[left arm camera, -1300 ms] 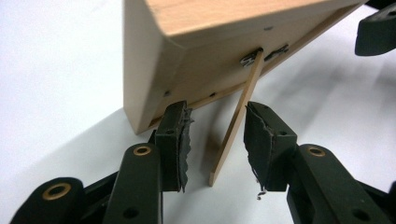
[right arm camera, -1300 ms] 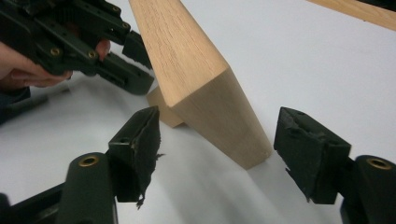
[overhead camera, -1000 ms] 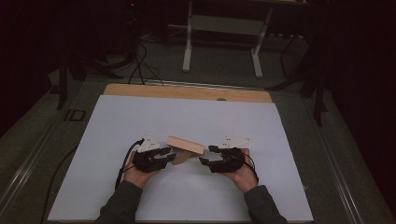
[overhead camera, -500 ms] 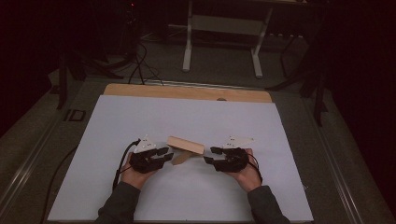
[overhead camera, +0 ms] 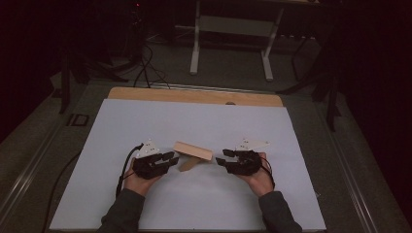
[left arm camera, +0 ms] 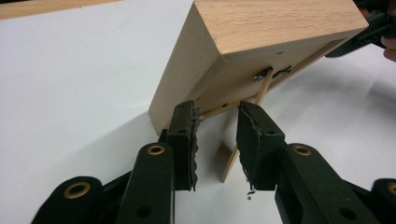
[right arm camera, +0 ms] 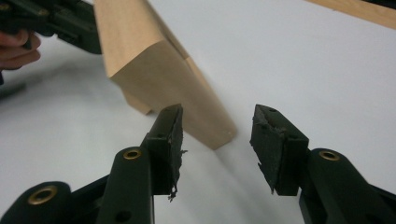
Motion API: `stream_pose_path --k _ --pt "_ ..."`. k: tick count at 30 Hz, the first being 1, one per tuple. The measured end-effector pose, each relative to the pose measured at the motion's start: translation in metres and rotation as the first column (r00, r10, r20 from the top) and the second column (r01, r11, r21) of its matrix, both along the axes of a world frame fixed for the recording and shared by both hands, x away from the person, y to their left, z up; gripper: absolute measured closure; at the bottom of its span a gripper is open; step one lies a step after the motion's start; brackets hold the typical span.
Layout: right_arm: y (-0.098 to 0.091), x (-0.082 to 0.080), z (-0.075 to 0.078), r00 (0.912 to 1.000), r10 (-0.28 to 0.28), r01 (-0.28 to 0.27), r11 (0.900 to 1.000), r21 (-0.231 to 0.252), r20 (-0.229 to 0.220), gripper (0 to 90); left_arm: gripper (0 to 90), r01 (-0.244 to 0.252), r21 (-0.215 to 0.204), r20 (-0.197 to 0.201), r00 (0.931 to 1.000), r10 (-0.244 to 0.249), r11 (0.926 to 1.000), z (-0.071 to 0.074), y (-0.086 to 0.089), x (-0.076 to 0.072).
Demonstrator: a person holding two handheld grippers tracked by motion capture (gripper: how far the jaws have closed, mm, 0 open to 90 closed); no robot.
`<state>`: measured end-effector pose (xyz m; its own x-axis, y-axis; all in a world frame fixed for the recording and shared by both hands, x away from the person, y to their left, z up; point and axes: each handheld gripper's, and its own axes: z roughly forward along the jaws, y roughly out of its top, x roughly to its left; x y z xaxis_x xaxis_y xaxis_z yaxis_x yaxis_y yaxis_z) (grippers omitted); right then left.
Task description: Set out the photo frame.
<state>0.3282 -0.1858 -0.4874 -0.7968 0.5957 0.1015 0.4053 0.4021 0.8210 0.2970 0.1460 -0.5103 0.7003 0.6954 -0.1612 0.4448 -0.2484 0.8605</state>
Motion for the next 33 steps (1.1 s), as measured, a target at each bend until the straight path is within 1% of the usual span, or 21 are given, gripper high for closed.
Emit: stream_pose_path --k 3,5,9,11,13,15,20,25,33 --pt "-0.002 0.002 0.000 0.9998 -0.020 0.020 0.9997 0.012 0.004 55.7 70.1 0.010 0.007 0.000 0.9999 -0.010 0.9999 0.000 -0.001 0.000" --pt "-0.002 0.002 0.000 0.9993 -0.039 0.039 0.9990 0.022 0.002 59.3 71.3 0.015 0.011 0.000 0.9999 -0.015 0.9998 0.000 -0.003 0.000" --pt "-0.003 0.003 0.000 0.9979 -0.064 0.063 0.9975 0.032 0.014 67.2 74.9 0.026 0.017 0.001 0.9997 -0.026 0.9995 0.000 -0.007 -0.001" --pt "-0.002 0.003 0.000 0.9976 -0.066 0.066 0.9973 0.033 0.017 71.5 76.5 0.033 0.029 0.004 0.9994 -0.033 0.9990 0.000 -0.010 -0.001" --pt "-0.001 0.003 0.001 0.9976 -0.066 0.065 0.9973 0.034 0.021 72.9 78.0 0.035 0.033 0.004 0.9994 -0.036 0.9988 0.001 -0.011 -0.001" --pt "0.004 0.003 0.003 0.9975 -0.063 0.062 0.9975 0.033 0.032 77.0 79.3 0.035 0.046 0.009 0.9993 -0.035 0.9984 0.001 -0.014 0.000" --pt "0.013 0.006 0.005 0.9971 -0.061 0.059 0.9974 0.042 0.045 88.7 84.1 0.027 0.049 0.014 0.9995 -0.028 0.9985 0.001 -0.015 0.001" --pt "0.022 0.009 0.008 0.9976 -0.051 0.049 0.9976 0.050 0.046 89.4 89.3 0.019 0.052 0.016 0.9997 -0.020 0.9985 0.001 -0.015 0.002" --pt "0.026 0.012 0.008 0.9983 -0.048 0.045 0.9964 0.072 0.034 89.5 89.9 0.002 0.055 0.019 0.9998 -0.003 0.9985 0.003 -0.018 0.005"
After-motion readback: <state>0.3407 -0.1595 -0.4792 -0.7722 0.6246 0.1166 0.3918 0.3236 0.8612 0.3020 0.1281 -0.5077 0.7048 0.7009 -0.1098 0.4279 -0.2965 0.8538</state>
